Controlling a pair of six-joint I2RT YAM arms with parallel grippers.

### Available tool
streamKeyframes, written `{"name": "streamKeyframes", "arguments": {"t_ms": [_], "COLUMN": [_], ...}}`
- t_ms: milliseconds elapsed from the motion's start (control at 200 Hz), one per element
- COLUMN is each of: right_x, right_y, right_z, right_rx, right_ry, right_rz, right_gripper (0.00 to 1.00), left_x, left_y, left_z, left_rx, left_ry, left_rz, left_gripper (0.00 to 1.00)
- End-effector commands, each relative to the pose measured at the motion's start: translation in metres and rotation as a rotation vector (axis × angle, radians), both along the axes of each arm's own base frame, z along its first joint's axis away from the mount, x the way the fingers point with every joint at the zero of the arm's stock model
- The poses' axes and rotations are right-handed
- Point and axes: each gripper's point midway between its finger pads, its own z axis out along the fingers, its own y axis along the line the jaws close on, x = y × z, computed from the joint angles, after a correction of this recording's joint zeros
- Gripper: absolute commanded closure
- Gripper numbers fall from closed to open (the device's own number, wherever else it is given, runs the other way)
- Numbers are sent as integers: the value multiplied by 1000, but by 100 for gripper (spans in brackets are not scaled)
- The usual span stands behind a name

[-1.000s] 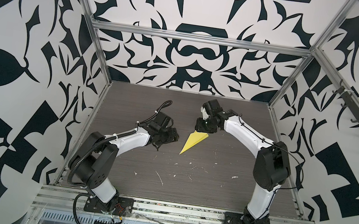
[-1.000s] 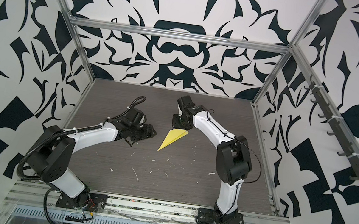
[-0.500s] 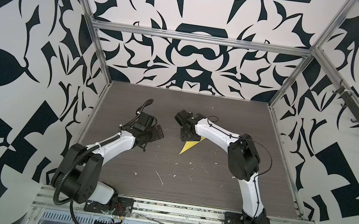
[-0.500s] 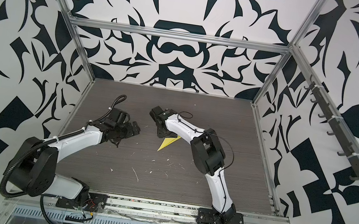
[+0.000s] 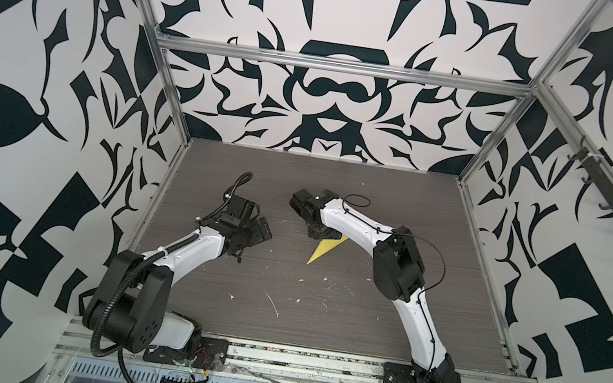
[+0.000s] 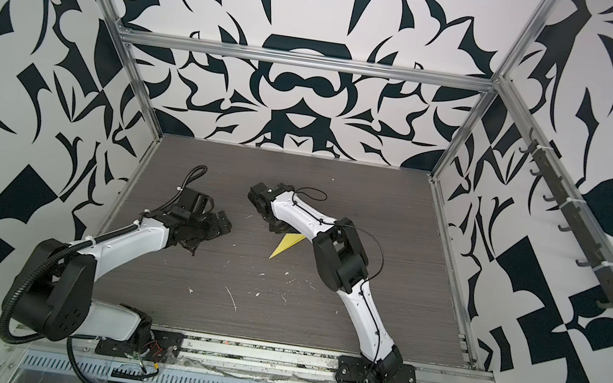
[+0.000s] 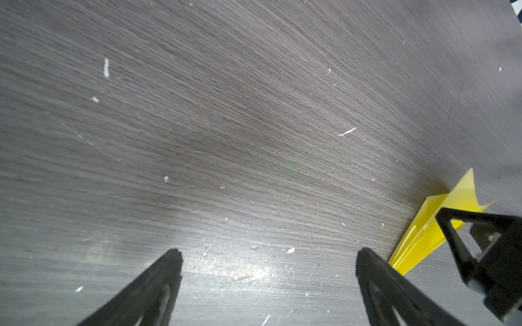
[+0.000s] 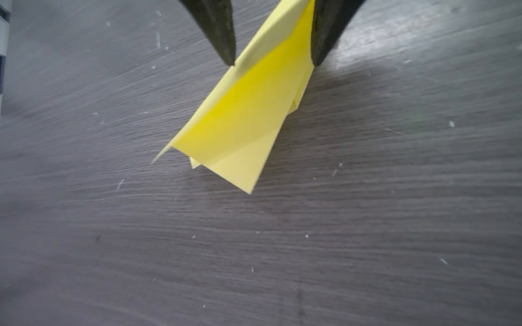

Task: Fold a paper plane with a square sheet of paper (pick it up from the middle)
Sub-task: 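Open the left gripper and draw it back while the right gripper pinches the paper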

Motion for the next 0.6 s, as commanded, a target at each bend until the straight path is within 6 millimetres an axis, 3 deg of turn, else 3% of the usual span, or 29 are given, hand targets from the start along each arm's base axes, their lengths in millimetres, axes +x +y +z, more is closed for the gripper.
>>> {"name": "streamKeyframes", "arguments": {"t_ms": [0, 145, 395, 595], "right_x": [0, -3, -4, -5], "right_y": [-7, -9, -12, -11], "right_z": [31, 32, 44, 54], "right_rx": [-17, -9, 7, 34], "right_ry": [-60, -61, -90, -105], "right_rz": [-25, -39, -45, -15], "right_gripper": [61, 68, 90, 97], "left_x": [-4, -3, -2, -2], "left_y": [-1, -3, -4, -5], "left_z": [-5, -7, -4, -1], "left_rx": [-6, -14, -19, -22], "left_ry": [21, 29, 20, 11], "left_rz": [-16, -22, -23, -24], "left_gripper": [1, 0, 1, 1]}}
